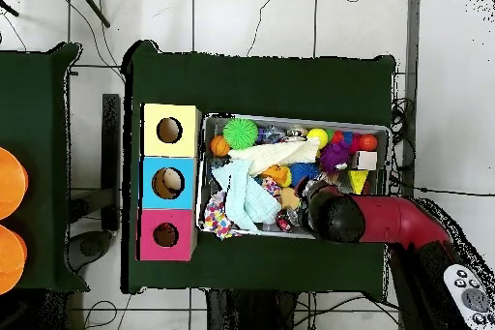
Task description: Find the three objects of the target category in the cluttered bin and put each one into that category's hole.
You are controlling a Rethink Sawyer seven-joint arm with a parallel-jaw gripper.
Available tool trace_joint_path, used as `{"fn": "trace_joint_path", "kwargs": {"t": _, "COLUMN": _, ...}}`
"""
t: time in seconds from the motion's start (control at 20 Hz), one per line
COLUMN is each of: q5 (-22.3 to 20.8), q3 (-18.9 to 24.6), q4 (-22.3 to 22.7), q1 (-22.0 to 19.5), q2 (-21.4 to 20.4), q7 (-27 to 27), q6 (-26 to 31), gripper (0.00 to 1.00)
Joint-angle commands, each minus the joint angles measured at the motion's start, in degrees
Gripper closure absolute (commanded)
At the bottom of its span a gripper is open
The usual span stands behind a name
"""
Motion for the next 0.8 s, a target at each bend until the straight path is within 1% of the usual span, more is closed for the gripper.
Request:
{"fn": "trace_joint_path", "kwargs": {"t": 0.05, "q5": -0.61, "q3": 7.69, "q4": -6.17, "q1": -1.73, "q2": 0.27, "q7": -14.15, "q6": 7.59, "gripper": 1.0}}
{"fn": "trace_joint_path", "kwargs": {"t": 0.2, "q5": -1.12, "q3": 7.29, "q4": -5.3, "q1": -1.16, "q2": -0.1, "q7": -12.19, "q6": 7.0, "gripper": 1.0}}
{"fn": "trace_joint_path", "kwargs": {"t": 0.3, "q5": -1.32, "q3": 6.27, "q4": -3.21, "q1": -0.22, "q2": -1.32, "q7": -9.73, "q6": 5.7, "gripper": 1.0}}
{"fn": "trace_joint_path", "kwargs": {"t": 0.5, "q5": -0.63, "q3": 4.01, "q4": 2.88, "q1": 2.09, "q2": -6.13, "q7": -4.46, "q6": 3.72, "gripper": 1.0}}
{"fn": "trace_joint_path", "kwargs": {"t": 0.6, "q5": -0.44, "q3": 2.99, "q4": 4.82, "q1": 3.25, "q2": -7.85, "q7": -2.49, "q6": 3.04, "gripper": 1.0}}
{"fn": "trace_joint_path", "kwargs": {"t": 0.8, "q5": -0.36, "q3": 1.62, "q4": 6.32, "q1": 4.81, "q2": -9.05, "q7": -0.29, "q6": 2.26, "gripper": 1.0}}
